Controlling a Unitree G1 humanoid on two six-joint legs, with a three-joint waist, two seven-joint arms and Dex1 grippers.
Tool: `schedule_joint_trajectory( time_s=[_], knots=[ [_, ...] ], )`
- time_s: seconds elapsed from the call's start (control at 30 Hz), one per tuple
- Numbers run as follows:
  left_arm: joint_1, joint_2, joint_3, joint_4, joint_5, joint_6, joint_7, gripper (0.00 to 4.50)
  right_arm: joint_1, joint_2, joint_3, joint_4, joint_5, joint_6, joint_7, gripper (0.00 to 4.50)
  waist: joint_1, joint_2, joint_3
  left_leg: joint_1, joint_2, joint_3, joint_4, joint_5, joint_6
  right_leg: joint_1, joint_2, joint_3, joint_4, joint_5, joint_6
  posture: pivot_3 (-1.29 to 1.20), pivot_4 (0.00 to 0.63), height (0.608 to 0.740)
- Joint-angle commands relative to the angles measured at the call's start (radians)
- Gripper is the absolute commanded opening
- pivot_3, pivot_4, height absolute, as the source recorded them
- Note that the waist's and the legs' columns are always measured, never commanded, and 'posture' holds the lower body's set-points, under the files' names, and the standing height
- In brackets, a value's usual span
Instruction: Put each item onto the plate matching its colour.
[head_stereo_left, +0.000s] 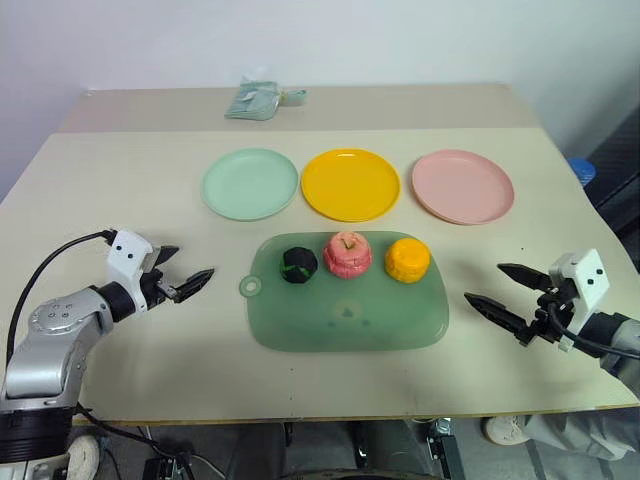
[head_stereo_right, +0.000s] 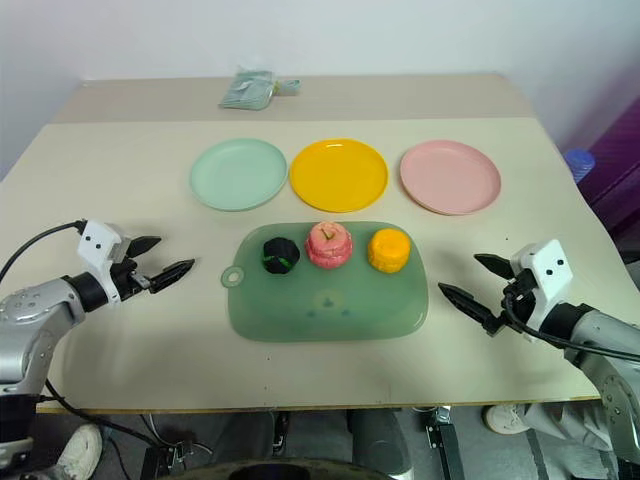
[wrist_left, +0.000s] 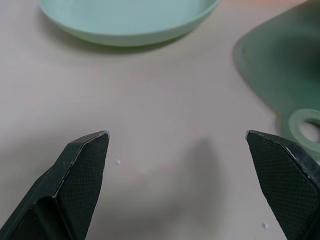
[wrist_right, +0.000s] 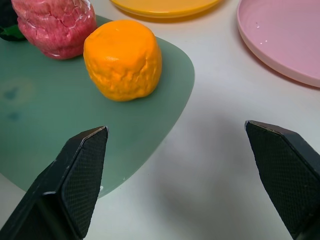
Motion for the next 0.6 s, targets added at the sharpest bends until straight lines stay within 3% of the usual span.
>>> schedule_joint_trajectory(
  time_s=[0.03,0.4,0.5,0.6],
  knots=[
    [-0.005,-0.005,0.033,-0.044,-0.016,0.007,0.023,4.50,-0.030,-0.006,0.000,-0.019,0.008,-0.008,-0.006,4.45,0.000,0.000,0.000,0.000,0.000,0.000,0.000,0.000,0.000,0.000,0.000,0.000,0.000,0.000,0.000,0.00,0.150,0.740],
    [-0.123,-0.069,-0.035,-0.114,-0.108,0.078,0.020,4.50,-0.062,0.056,0.070,-0.062,-0.030,-0.033,-0.084,4.45,0.003,0.000,0.000,0.000,-0.001,-0.001,0.001,0.000,0.000,0.001,0.000,0.000,0.000,0.000,0.000,0.00,0.150,0.740],
    [-0.191,-0.069,-0.115,-0.124,-0.140,0.098,-0.070,4.50,-0.048,0.080,0.085,-0.113,-0.011,-0.022,-0.103,4.45,0.002,0.000,0.000,0.000,-0.001,-0.001,0.001,0.000,0.000,0.001,0.000,0.000,0.000,0.000,0.000,0.00,0.150,0.740],
    [-0.268,-0.061,-0.243,-0.074,-0.064,0.043,-0.155,4.50,-0.026,0.098,0.108,-0.175,0.005,-0.004,-0.121,4.45,0.001,0.000,0.000,0.000,-0.002,0.000,0.001,0.000,0.000,0.001,0.001,0.000,0.000,0.000,0.000,0.00,0.150,0.740]
  ],
)
